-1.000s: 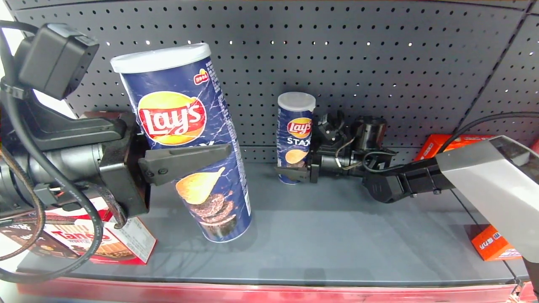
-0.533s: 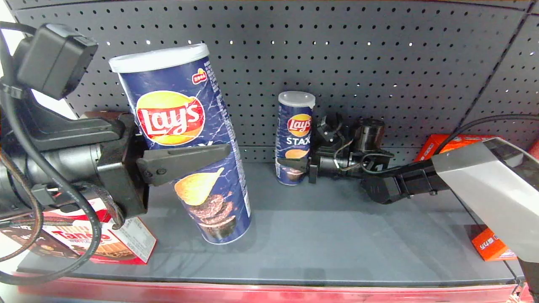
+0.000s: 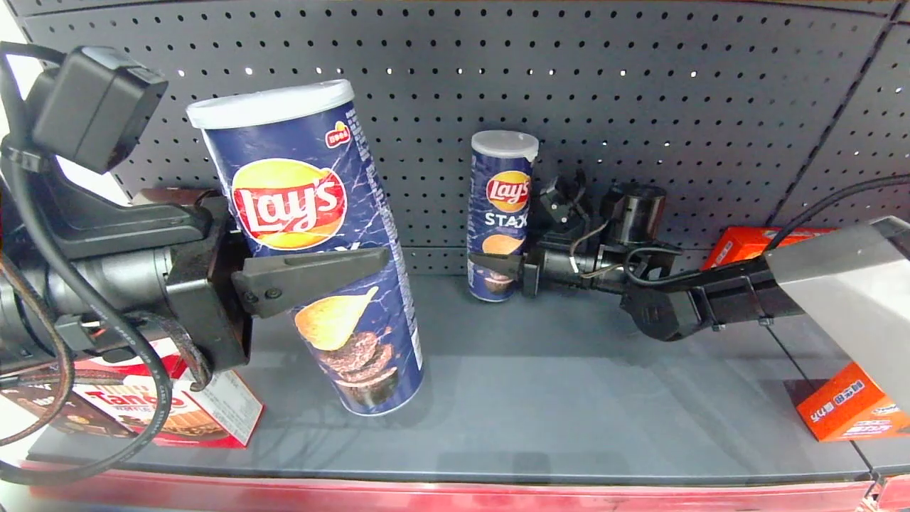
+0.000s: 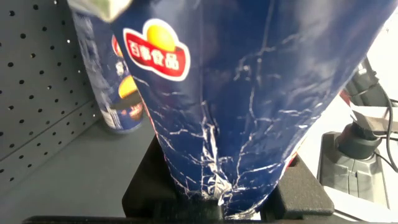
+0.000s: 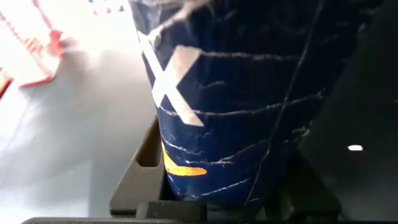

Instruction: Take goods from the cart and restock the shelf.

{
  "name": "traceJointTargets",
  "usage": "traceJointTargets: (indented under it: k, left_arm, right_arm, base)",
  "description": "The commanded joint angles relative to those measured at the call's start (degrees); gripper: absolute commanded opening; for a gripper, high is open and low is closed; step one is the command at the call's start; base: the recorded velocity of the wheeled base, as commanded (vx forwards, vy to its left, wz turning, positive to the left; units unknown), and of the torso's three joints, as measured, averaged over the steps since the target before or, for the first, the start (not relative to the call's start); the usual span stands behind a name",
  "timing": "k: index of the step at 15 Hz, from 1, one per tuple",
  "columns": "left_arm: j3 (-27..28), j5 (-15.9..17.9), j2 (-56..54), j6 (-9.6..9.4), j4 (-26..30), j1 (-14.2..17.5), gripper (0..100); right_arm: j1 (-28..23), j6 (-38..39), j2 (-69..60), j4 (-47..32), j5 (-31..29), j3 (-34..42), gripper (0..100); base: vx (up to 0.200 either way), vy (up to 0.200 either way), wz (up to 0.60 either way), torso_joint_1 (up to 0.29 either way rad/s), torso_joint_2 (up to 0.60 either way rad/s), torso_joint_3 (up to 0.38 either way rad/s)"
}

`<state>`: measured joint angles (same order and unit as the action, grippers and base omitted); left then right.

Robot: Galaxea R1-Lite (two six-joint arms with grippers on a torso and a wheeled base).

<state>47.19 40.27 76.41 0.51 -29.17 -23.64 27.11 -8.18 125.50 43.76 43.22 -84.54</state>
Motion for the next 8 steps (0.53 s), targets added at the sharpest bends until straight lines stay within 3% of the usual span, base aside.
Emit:
traceJointTargets:
  k: [1,4,8]
  left_arm:
    - [0.0,0.0,-0.1,0.02,0.0,0.0,0]
    - [-0.1,-0.2,-0.7,0.02,0.0,0.0,0]
    - [0.1,-0.5,-1.0,0.02,0.0,0.1,0]
  right_arm:
    - [1.3,-0.1,-5.8,0.4,-1.4,4.1,0]
    - [3.0,0.0,-10.0,6.2,-3.8,10.7,0]
    - [8.5,0.0,-17.9,11.7,-8.6,26.6,0]
  base:
    - [0.0,0.0,0.0,0.0,0.0,0.0]
    - [0.0,0.0,0.0,0.0,0.0,0.0]
    - [0.0,0.0,0.0,0.0,0.0,0.0]
